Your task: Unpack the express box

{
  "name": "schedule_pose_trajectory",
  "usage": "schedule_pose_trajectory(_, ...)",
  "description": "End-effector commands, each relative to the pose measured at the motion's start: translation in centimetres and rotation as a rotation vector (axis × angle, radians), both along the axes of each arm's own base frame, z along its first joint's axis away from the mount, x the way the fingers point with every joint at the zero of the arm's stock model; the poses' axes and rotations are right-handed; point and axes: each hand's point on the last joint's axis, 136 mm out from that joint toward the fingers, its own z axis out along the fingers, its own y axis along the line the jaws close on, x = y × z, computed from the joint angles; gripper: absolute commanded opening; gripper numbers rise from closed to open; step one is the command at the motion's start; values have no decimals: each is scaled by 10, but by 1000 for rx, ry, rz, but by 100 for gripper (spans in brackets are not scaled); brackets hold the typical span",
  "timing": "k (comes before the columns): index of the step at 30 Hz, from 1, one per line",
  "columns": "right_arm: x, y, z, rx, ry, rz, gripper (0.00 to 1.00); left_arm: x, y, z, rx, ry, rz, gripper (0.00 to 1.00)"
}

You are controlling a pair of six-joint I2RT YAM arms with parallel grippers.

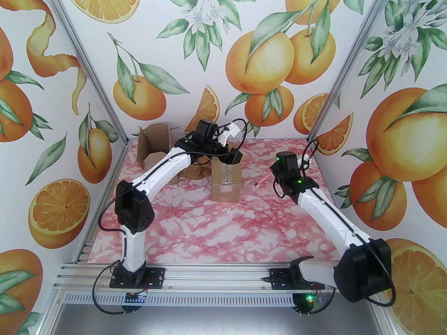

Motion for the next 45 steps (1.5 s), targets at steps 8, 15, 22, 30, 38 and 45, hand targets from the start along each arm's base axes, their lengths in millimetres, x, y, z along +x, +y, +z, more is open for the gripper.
schedule_pose_trajectory(8, -1, -36, -53, -13, 174, -33, 26, 7, -26, -8, 92, -16, 11, 70)
schedule_pose_trajectory(15, 45, -62, -104, -130, 472, 81, 46, 20, -37, -4, 160, -155, 79, 69)
schedule_pose_trajectory(22, 106, -57, -118, -202, 528, 156, 60, 23, -27, -2, 234, -237, 92, 71)
schedule_pose_trajectory(30, 162, -49, -141, -290, 608, 189, 62, 27, -12, -8, 310, -282, 88, 73)
schedule_pose_trajectory(38, 163, -60, -165, -354, 729, 163, 61, 38, 8, -12, 331, -266, 110, 73)
schedule_pose_trajectory(45, 154, -65, -182, -381, 791, 162, 61, 47, 17, -16, 329, -253, 126, 73)
